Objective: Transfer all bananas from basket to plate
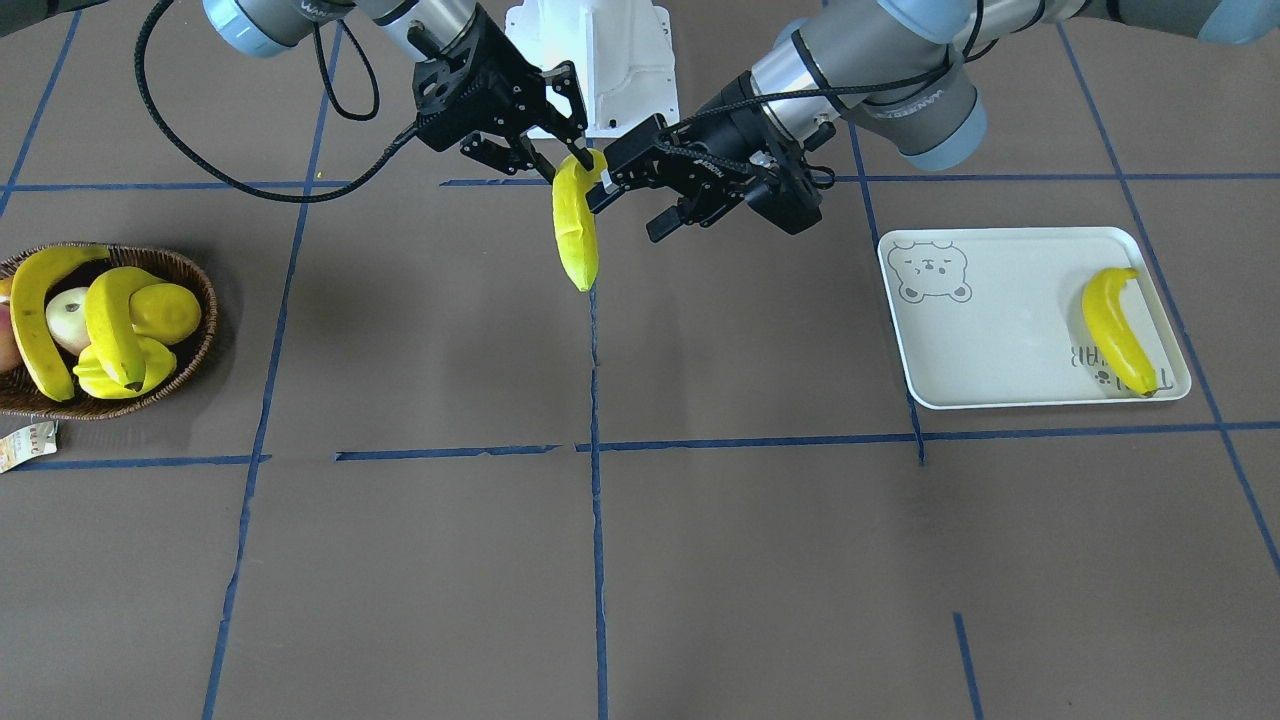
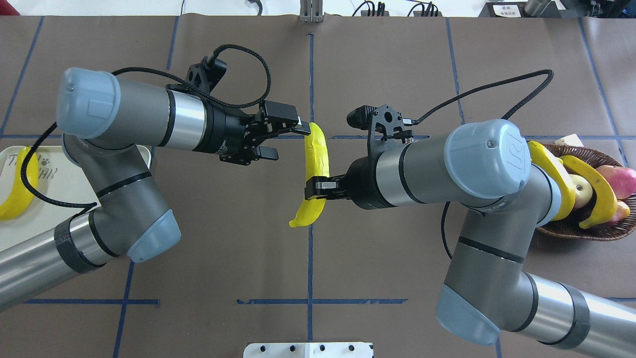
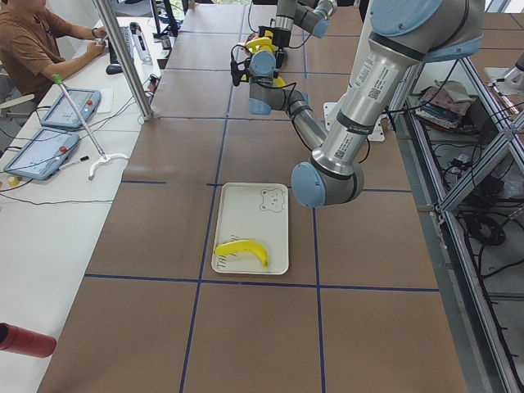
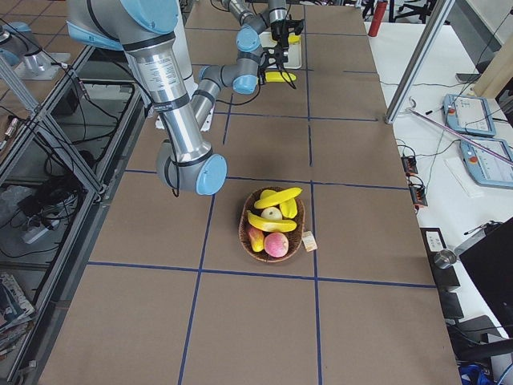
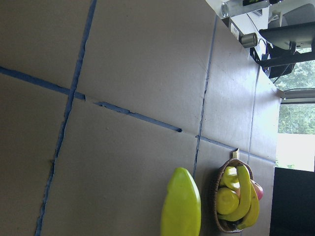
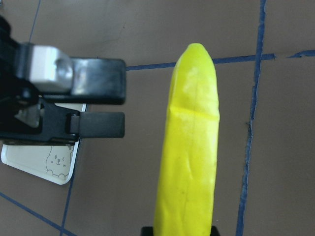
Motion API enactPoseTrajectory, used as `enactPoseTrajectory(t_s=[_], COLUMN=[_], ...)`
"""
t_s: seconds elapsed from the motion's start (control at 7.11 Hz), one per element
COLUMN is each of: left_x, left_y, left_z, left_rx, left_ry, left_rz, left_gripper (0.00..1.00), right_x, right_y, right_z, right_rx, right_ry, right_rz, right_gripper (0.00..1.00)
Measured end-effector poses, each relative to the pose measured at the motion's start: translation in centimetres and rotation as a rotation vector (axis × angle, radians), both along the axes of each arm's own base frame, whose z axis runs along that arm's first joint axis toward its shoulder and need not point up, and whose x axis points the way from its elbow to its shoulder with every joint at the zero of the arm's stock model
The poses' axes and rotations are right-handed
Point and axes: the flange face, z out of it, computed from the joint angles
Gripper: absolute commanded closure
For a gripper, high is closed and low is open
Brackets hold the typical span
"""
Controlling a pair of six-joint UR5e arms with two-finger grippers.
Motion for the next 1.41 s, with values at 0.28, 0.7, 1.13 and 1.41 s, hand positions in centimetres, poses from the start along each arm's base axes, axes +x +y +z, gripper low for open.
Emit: enactPoseTrajectory(t_s=[0.28, 0.7, 1.13, 1.41], left_x=[2.1, 4.4, 4.7, 4.7], left_y=[1.4, 2.2, 2.1, 2.1], left_z=[-0.5, -0.7, -0.6, -0.7], left_rx=[0.002, -0.004, -0.005, 0.000], left_ry=[0.004, -0.001, -0.004, -0.003], left_rz=[0.017, 0.009, 0.008, 0.010], left_gripper=[0.01, 0.06, 0.90, 1.00], right_x=[-0.1, 0.0, 0.0, 0.0], right_y=[0.1, 0.1, 0.1, 0.1], right_z=[-0.2, -0.2, -0.2, -0.2], right_rx=[0.002, 0.003, 0.003, 0.003], right_ry=[-0.004, -0.005, -0.005, -0.005], right_rz=[-0.001, -0.002, -0.001, -0.001], right_gripper=[0.99, 0.99, 1.00, 0.98])
